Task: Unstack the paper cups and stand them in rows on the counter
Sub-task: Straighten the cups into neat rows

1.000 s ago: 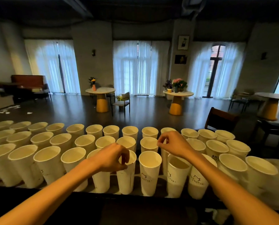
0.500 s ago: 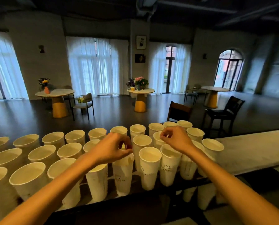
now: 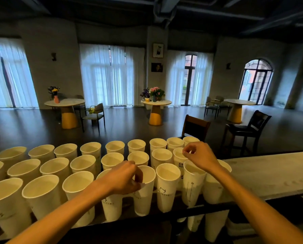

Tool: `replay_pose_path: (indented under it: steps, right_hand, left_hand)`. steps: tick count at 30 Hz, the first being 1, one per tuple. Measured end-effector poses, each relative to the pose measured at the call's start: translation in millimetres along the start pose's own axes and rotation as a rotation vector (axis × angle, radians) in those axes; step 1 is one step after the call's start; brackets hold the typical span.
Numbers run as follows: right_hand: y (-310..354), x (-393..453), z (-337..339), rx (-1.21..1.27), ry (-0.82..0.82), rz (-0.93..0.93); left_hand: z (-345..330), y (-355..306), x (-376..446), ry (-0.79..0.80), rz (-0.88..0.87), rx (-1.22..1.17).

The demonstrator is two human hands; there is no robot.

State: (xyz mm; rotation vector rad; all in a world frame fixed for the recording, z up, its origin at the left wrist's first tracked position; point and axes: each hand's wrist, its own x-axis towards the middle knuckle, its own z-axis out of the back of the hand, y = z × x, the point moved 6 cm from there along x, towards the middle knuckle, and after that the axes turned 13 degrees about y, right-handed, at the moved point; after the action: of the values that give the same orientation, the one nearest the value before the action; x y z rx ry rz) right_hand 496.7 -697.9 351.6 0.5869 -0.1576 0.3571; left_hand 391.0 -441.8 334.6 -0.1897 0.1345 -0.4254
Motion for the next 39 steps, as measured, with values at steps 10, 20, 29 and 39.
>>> replay_pose_path:
  steps: [10, 20, 29, 39]
  right_hand:
    - [-63, 22, 62, 0.048, 0.022, 0.008]
    - [-145, 41, 62, -0.034, 0.083, -0.274]
    - [-163, 36, 57, 0.001, 0.469, -0.337]
    - [-171, 6, 31, 0.334, 0.800, -0.435]
  left_hand:
    - [1, -4, 9, 0.043, 0.129, 0.086]
    - [42, -65, 46, -0.195, -0.007, -0.088]
    - [-14, -158, 129, -0.056, -0.191, 0.221]
    - [-26, -156, 148, 0.015, -0.182, 0.143]
